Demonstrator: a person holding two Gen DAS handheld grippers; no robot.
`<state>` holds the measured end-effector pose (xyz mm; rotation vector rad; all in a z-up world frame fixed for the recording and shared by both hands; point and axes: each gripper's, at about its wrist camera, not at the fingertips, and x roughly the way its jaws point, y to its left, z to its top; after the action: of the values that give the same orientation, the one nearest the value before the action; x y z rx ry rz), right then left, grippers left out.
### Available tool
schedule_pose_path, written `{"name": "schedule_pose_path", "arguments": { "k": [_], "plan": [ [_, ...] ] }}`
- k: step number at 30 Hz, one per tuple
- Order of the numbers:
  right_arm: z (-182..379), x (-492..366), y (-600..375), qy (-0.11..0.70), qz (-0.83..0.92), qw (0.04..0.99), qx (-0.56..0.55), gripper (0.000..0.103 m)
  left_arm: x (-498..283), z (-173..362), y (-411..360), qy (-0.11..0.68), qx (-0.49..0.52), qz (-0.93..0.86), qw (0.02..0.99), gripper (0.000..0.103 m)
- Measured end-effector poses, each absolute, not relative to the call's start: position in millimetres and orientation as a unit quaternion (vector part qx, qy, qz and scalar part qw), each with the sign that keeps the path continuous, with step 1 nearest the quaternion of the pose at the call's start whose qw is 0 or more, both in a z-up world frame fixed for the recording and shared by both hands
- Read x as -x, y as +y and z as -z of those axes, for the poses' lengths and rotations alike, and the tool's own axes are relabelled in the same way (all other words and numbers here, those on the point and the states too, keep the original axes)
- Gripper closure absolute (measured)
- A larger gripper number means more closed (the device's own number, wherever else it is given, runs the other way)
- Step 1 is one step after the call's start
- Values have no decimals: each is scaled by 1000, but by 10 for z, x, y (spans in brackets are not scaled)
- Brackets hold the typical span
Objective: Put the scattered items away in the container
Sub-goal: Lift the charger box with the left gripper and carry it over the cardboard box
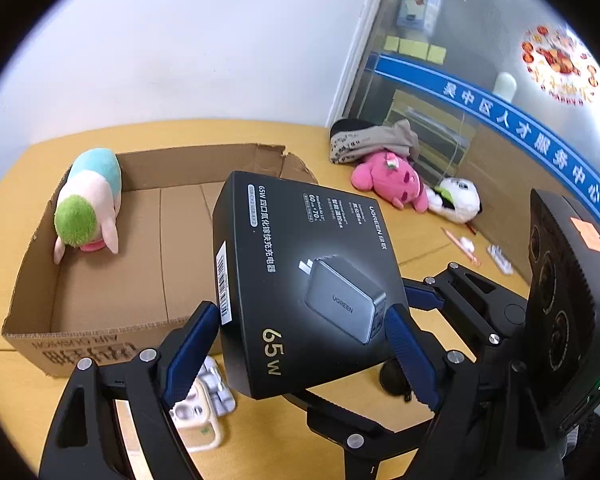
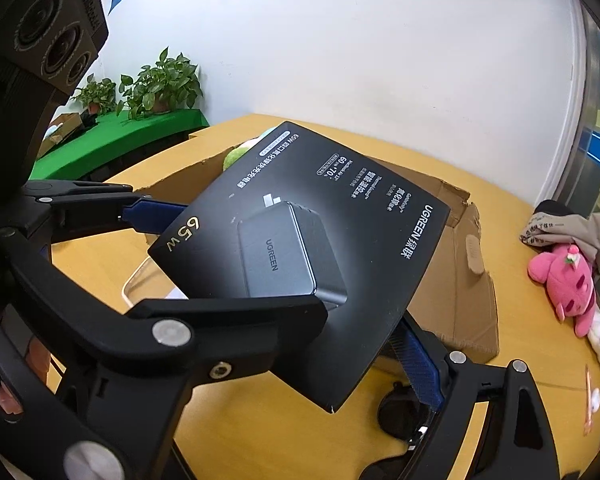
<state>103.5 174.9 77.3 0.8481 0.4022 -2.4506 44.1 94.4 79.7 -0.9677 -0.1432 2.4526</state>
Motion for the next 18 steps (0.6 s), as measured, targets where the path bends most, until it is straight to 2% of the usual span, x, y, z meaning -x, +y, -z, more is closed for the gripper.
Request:
{"name": "schedule_pose_path", "arguments": {
  "k": [11, 18],
  "plan": [
    [-1418, -348, 1501, 186, 907, 253, -280, 11, 280, -1275, 647, -89, 313, -909, 261, 18],
    [-1690, 218, 1334, 194, 908, 257, -268, 11, 802, -1536, 580, -61, 299, -922, 236, 18]
  ]
}}
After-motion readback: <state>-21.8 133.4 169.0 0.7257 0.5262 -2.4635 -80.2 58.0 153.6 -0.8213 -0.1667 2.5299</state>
